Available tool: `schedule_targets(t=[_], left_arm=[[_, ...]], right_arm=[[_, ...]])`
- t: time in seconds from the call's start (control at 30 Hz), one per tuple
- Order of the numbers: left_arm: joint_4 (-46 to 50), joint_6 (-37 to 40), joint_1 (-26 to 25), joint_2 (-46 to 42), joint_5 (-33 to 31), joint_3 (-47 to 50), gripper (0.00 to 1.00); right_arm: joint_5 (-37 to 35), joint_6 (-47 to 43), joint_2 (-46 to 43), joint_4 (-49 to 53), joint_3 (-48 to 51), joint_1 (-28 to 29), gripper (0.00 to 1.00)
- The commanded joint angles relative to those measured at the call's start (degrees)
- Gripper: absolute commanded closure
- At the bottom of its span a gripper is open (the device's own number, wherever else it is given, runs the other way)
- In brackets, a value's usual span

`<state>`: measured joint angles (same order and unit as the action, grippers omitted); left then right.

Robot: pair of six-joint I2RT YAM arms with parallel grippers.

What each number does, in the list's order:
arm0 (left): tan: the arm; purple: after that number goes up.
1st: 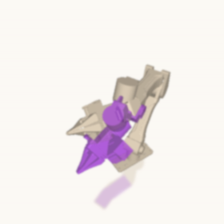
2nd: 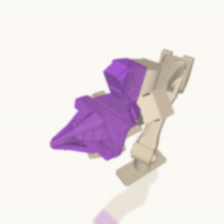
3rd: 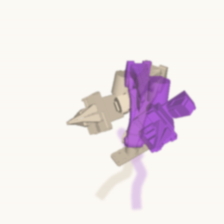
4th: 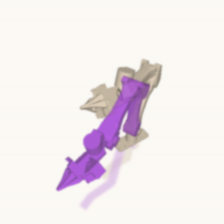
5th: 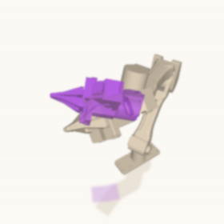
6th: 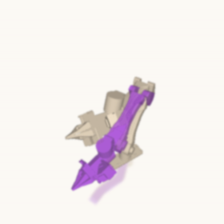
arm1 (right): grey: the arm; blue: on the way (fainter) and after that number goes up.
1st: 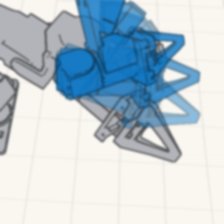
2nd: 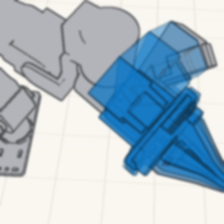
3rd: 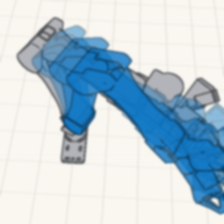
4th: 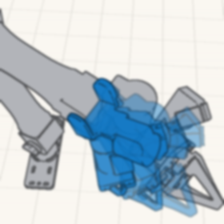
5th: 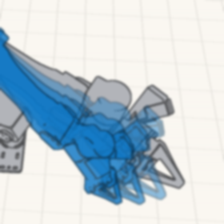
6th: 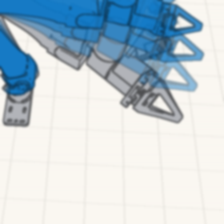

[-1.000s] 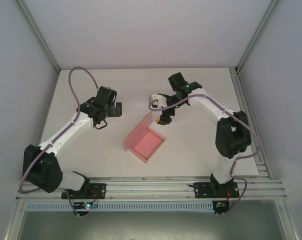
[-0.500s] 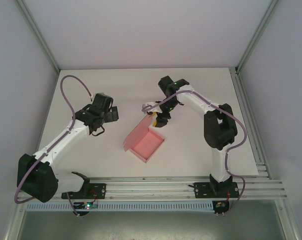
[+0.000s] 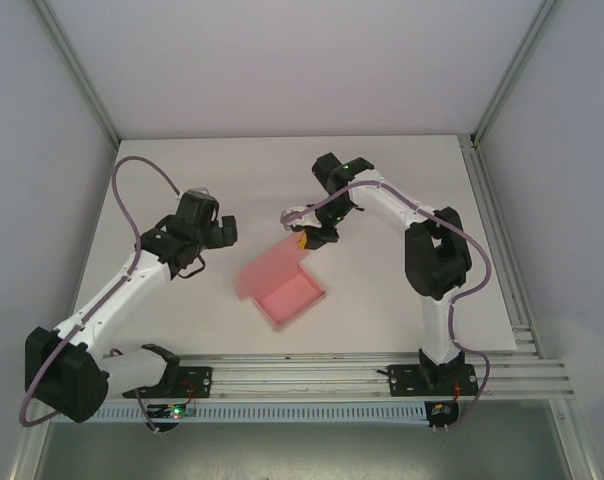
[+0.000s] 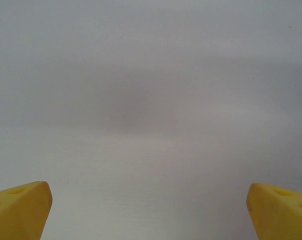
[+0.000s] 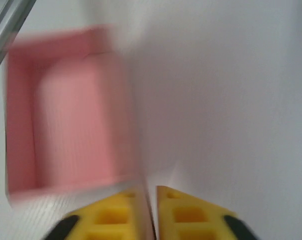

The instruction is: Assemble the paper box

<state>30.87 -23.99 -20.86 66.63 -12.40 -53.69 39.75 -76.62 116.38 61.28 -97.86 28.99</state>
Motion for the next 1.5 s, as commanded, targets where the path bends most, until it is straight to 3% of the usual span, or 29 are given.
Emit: schedule_targets(t=[0.0,0.17,0.23,0.33,0.47,0.53,0.77,0.83,0.9,1.1,1.17,1.27,1.4,1.47], left_arm=[[-3.03,5.29,0.74,-2.58,4.71,1.49,0.0],[-10.91,15.5,0.73,-4.57,18.67,3.15,0.0],[-13.55,22.54,0.73,-5.86,25.99,5.28,0.0],[-15.46,29.95,0.73,-8.22,31.55,8.23,0.0],[-16.58,47.61,0.72,-11.87,48.91,12.68,0.0],[-16.63,51.35,0.74,-12.08,52.41,13.07,0.0],[-16.45,49.54,0.65,-1.15,50.23,6.32,0.0],[-14.15,49.25,0.65,2.79,50.21,2.74,0.09],[-11.3,50.07,0.55,5.55,51.4,-0.41,0.22],[-11.92,49.15,0.56,7.55,50.4,-1.68,0.8],[-12.04,48.63,0.39,7.75,49.13,-1.68,0.96],[-11.33,48.24,0.15,8.15,48.04,-1.78,0.92],[-11.54,48.13,-0.06,8.98,47.95,-1.73,0.69],[-11.53,48.29,-0.06,9.54,47.81,-1.9,0.69]], right_arm=[[-1.05,-0.62,-3.1,1.49,1.14,-1.0,0.93],[-1.04,0.44,-9.05,-0.18,4.88,-5.62,0.99],[-0.62,0.28,-10.92,-0.24,6.13,-7.67,0.99],[0.58,0.38,-13.02,0.06,7.78,-10.36,0.98],[2.21,-0.72,-15.07,1.17,9.71,-12.24,0.99],[3.24,-0.67,-15.58,1.3,9.96,-12.65,0.98],[4.63,-1.19,-15.86,2.94,9.23,-12.74,0.99],[4.51,-1.2,-15.53,3.58,8.79,-12.67,0.98],[4.2,-0.53,-15.36,3.34,8.66,-12.72,0.98],[3.25,3.07,-16.48,-0.79,10.4,-12.77,0.98],[2.33,5.2,-17.31,-3.32,11.35,-12.95,0.98],[2.61,7.66,-18.5,-5.98,12.17,-13.49,0.98],[3.23,7.85,-18.96,-5.35,11.73,-13.58,0.98],[3.02,7.57,-19.06,-4.68,11.47,-13.52,0.98]])
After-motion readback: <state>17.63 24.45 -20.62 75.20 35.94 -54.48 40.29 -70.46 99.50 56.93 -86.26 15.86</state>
